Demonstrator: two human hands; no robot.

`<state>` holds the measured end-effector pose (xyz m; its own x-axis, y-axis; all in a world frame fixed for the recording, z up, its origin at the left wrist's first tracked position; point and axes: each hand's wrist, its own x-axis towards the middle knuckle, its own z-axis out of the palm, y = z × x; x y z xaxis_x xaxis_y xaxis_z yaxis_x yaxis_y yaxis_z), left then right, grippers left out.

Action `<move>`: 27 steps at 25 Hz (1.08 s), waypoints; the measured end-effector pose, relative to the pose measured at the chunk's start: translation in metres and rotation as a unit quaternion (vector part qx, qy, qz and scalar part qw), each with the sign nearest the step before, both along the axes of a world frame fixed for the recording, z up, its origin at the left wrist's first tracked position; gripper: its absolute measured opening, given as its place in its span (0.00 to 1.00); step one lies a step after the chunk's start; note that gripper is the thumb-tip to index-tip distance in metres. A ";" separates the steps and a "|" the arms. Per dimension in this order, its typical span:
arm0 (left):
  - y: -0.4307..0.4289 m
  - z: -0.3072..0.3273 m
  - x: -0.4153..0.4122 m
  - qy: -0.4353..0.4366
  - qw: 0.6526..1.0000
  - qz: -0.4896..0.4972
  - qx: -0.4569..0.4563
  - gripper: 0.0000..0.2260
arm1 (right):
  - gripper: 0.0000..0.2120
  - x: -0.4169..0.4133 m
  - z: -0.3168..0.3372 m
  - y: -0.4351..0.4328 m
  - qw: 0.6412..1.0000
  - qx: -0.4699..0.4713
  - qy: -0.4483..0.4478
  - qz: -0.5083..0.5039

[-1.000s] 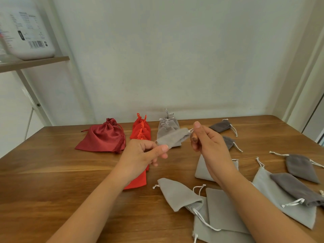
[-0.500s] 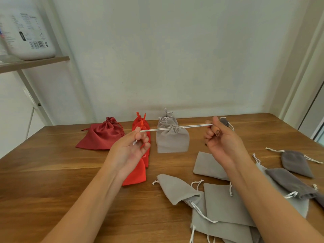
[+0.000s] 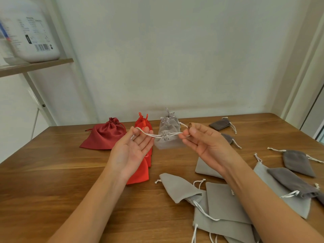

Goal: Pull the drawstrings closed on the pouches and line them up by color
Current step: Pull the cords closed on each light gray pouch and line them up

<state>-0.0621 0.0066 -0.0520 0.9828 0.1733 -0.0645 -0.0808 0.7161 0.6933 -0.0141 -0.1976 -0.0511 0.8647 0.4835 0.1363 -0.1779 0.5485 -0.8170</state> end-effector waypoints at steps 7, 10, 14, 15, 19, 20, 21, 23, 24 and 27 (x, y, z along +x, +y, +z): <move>-0.007 0.002 -0.003 0.008 0.996 -0.038 0.082 0.12 | 0.17 0.003 -0.003 0.000 0.995 -0.071 -0.033 -0.057; -0.012 0.002 -0.007 0.045 0.987 -0.099 0.120 0.09 | 0.12 0.001 -0.005 0.000 0.990 -0.116 -0.070 -0.034; -0.017 0.000 -0.011 0.074 0.961 -0.133 0.230 0.06 | 0.13 -0.005 -0.004 0.005 0.965 -0.198 -0.167 -0.038; -0.019 -0.001 -0.012 0.068 0.951 -0.133 0.272 0.07 | 0.13 -0.006 -0.004 0.006 0.959 -0.206 -0.190 -0.040; -0.028 -0.005 -0.015 0.020 0.915 -0.162 0.370 0.12 | 0.12 -0.013 -0.003 0.012 0.948 -0.203 -0.243 -0.014; -0.029 -0.006 -0.016 0.009 0.910 -0.171 0.377 0.14 | 0.12 -0.014 -0.003 0.013 0.948 -0.208 -0.240 -0.006; -0.029 -0.006 -0.016 0.000 0.908 -0.178 0.379 0.14 | 0.11 -0.015 -0.004 0.014 0.946 -0.218 -0.238 -0.003; -0.028 -0.005 -0.017 -0.017 0.908 -0.190 0.373 0.13 | 0.09 -0.015 -0.005 0.015 0.939 -0.241 -0.246 -0.021; -0.029 -0.004 -0.018 -0.024 0.909 -0.191 0.368 0.13 | 0.08 -0.015 -0.004 0.015 0.934 -0.249 -0.255 -0.034; -0.033 -0.003 -0.020 -0.021 0.904 -0.153 0.399 0.09 | 0.09 -0.019 0.000 0.016 0.928 -0.250 -0.271 -0.044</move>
